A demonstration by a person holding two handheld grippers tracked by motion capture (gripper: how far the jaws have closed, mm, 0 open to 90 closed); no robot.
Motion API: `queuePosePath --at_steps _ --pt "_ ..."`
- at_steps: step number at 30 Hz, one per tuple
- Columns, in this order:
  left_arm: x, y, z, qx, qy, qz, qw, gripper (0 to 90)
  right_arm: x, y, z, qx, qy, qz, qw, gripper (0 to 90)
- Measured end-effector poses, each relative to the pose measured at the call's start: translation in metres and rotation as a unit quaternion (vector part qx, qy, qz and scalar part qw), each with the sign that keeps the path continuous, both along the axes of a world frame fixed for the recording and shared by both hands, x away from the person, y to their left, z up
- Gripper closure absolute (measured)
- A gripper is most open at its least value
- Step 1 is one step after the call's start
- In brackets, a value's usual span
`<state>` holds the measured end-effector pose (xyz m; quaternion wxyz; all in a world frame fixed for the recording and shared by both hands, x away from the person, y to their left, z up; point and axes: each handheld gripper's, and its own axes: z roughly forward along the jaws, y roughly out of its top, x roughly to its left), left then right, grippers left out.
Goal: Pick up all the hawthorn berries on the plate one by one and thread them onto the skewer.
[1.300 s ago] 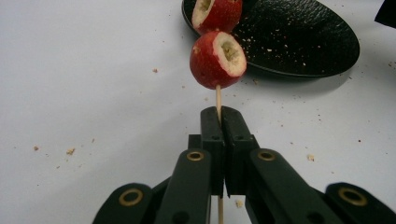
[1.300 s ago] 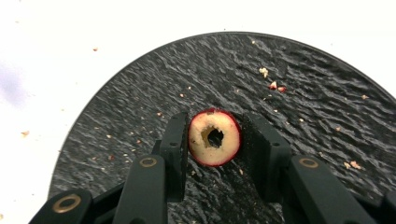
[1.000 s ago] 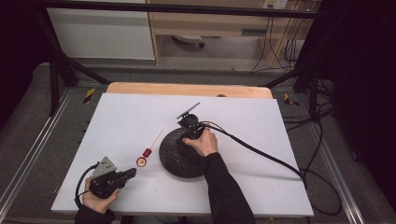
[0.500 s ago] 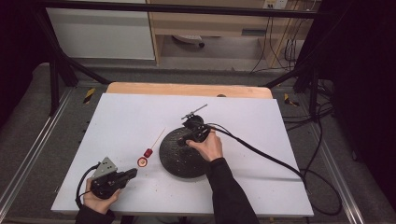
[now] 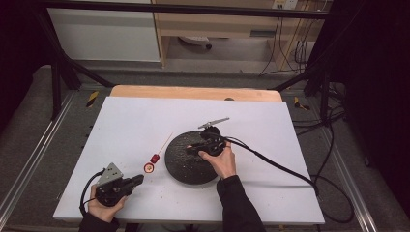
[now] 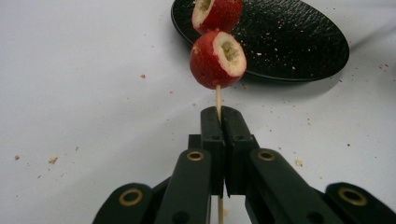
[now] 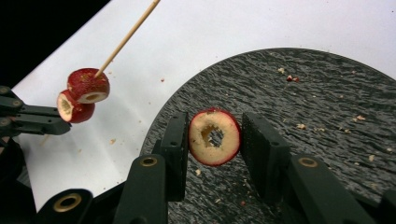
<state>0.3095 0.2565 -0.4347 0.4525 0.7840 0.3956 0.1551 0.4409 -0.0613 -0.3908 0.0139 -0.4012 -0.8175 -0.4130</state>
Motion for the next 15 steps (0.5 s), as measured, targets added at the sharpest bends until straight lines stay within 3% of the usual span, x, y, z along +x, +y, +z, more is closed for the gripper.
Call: queuePosePath --at_steps 8,15 --pt "-0.001 -0.002 0.0 -0.001 -0.002 -0.001 1.0 88.2 -0.013 -0.006 -0.008 0.062 -0.015 -0.026 0.9976 63.1" --pt "-0.002 -0.005 0.001 -0.005 -0.004 -0.002 1.0 88.2 -0.025 -0.009 -0.016 0.131 -0.029 -0.059 0.9892 63.2"
